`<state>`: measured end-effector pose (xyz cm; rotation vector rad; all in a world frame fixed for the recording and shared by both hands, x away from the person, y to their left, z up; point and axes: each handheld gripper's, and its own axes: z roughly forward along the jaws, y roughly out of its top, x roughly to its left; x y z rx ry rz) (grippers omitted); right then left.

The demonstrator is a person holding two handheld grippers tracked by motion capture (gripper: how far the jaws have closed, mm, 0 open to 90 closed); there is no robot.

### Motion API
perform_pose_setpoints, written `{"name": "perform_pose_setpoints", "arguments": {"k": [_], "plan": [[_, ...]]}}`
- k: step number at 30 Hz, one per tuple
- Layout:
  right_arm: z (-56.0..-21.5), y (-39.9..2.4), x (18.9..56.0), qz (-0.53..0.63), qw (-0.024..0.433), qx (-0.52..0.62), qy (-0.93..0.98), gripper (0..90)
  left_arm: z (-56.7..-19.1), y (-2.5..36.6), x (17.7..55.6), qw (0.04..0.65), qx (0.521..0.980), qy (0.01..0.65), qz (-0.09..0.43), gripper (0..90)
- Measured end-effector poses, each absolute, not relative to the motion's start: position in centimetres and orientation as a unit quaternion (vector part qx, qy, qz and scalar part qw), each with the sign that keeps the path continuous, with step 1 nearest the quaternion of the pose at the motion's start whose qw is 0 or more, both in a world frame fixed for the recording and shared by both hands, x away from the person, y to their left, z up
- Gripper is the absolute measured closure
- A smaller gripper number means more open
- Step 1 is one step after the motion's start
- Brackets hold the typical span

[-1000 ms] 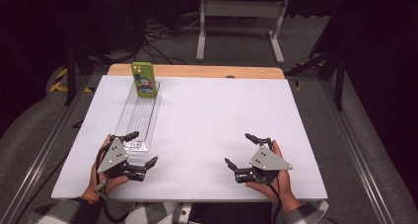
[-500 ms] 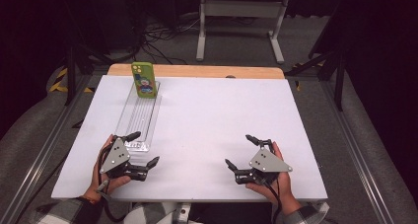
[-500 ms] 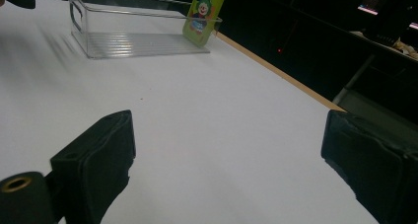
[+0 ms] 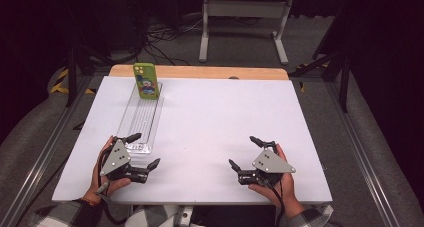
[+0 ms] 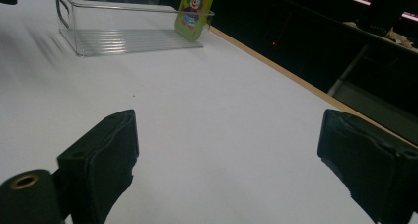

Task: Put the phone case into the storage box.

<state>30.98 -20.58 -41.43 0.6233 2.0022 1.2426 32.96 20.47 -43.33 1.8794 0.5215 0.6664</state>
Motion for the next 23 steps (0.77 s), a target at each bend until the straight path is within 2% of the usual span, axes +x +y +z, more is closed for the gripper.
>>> {"name": "perform_pose_setpoints", "arguments": {"k": [5, 12, 23], "plan": [[-41.5, -20.8, 31.4, 0.475, 0.330, 0.259, 0.773, 10.4, -43.6, 19.7, 32.8, 0.498, 0.796, 0.202, 0.280, 3.6], [-41.4, -20.8, 31.2, 0.474, 0.341, 0.250, 0.772, 10.4, -43.7, 19.8, 33.1, 0.504, 0.791, 0.216, 0.274, 3.9], [-41.4, -21.0, 31.3, 0.463, 0.353, 0.258, 0.771, 10.8, -43.7, 19.1, 33.2, 0.497, 0.799, 0.205, 0.271, 3.9]]}}
